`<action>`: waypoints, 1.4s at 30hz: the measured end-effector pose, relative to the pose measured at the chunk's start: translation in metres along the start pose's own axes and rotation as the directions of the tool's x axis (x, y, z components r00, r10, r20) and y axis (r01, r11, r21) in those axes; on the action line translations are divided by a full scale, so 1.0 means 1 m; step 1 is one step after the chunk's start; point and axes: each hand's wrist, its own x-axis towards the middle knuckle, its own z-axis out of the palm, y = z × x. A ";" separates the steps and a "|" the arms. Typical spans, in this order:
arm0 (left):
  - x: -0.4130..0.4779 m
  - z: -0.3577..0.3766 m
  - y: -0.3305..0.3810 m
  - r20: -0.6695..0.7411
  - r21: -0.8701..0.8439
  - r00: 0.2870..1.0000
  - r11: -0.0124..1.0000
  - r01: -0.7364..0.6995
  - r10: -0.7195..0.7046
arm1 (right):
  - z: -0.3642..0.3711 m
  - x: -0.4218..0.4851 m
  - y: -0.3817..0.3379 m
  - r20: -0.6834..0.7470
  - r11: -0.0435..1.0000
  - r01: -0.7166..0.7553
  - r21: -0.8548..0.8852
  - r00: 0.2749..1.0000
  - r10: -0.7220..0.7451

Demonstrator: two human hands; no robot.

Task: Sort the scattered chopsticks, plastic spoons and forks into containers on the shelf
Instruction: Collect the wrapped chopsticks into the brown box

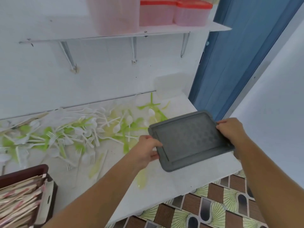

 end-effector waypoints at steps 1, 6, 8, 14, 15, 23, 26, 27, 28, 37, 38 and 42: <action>0.002 0.002 0.010 -0.001 -0.022 0.999 0.999 -0.045 0.045 | -0.006 0.006 -0.008 0.015 1.000 -0.002 -0.019 1.000 0.002; -0.002 -0.008 0.063 -0.076 0.133 0.979 0.975 -0.178 0.189 | -0.010 0.001 -0.055 0.064 0.998 0.039 -0.054 0.997 -0.036; -0.009 -0.026 0.081 -0.040 0.166 0.980 0.968 -0.187 0.196 | -0.006 -0.007 -0.070 0.081 0.998 0.062 -0.022 0.995 -0.060; -0.042 -0.094 0.122 0.150 0.217 0.972 0.953 -0.211 0.181 | 0.012 -0.032 -0.101 0.230 0.999 0.023 0.044 0.973 -0.032; -0.049 -0.107 0.127 0.186 0.232 0.963 0.944 -0.235 0.194 | 0.018 -0.035 -0.109 0.227 0.996 0.043 0.075 0.972 -0.059; -0.126 -0.235 0.153 0.071 0.357 0.905 0.836 -0.416 0.420 | 0.101 -0.102 -0.220 0.085 0.822 0.298 0.485 0.920 -0.383; -0.160 -0.299 0.139 -0.072 0.362 0.904 0.856 -0.369 0.421 | 0.137 -0.145 -0.265 0.222 0.808 0.235 0.540 0.886 -0.406; -0.172 -0.321 0.131 -0.128 0.371 0.899 0.861 -0.349 0.419 | 0.149 -0.163 -0.275 0.274 0.816 0.220 0.535 0.868 -0.414; -0.188 -0.347 0.121 -0.194 0.388 0.889 0.865 -0.319 0.415 | 0.164 -0.186 -0.285 0.338 0.825 0.207 0.525 0.839 -0.426; -0.251 -0.492 0.021 -0.379 0.695 0.840 0.719 -0.020 0.389 | 0.280 -0.350 -0.256 0.481 0.907 0.375 0.194 0.769 -0.421; -0.252 -0.507 0.014 -0.389 0.716 0.833 0.698 0.005 0.393 | 0.290 -0.367 -0.254 0.463 0.911 0.380 0.160 0.786 -0.409; -0.245 -0.539 -0.007 -0.407 0.706 0.833 0.708 0.027 0.374 | 0.304 -0.410 -0.249 0.326 0.911 0.407 0.064 0.854 -0.405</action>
